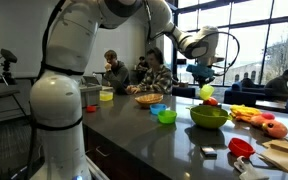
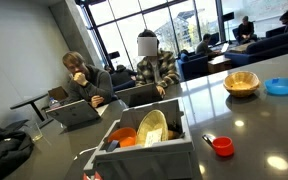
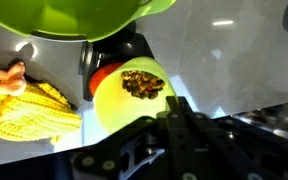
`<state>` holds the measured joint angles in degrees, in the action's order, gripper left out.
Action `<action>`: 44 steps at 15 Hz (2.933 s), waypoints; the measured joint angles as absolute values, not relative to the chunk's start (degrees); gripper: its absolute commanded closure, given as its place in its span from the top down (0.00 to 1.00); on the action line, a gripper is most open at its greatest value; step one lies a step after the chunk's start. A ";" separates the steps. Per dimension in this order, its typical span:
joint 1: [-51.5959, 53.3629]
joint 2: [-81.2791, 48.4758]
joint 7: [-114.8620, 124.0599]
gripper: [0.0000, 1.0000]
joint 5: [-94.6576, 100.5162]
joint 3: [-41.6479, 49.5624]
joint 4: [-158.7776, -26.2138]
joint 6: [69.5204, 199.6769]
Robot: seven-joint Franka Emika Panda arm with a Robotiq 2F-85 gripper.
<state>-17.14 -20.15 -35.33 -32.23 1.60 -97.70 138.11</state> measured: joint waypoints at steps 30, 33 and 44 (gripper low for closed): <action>-17.18 -11.04 -40.24 0.01 -44.32 -1.18 -113.71 152.70; -17.16 -11.04 -42.31 0.01 -46.85 -1.57 -113.71 152.69; -17.59 -9.17 -51.25 0.01 -60.44 -1.53 -115.23 152.74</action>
<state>-17.59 -9.17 -51.25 -60.44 -1.53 -115.23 152.74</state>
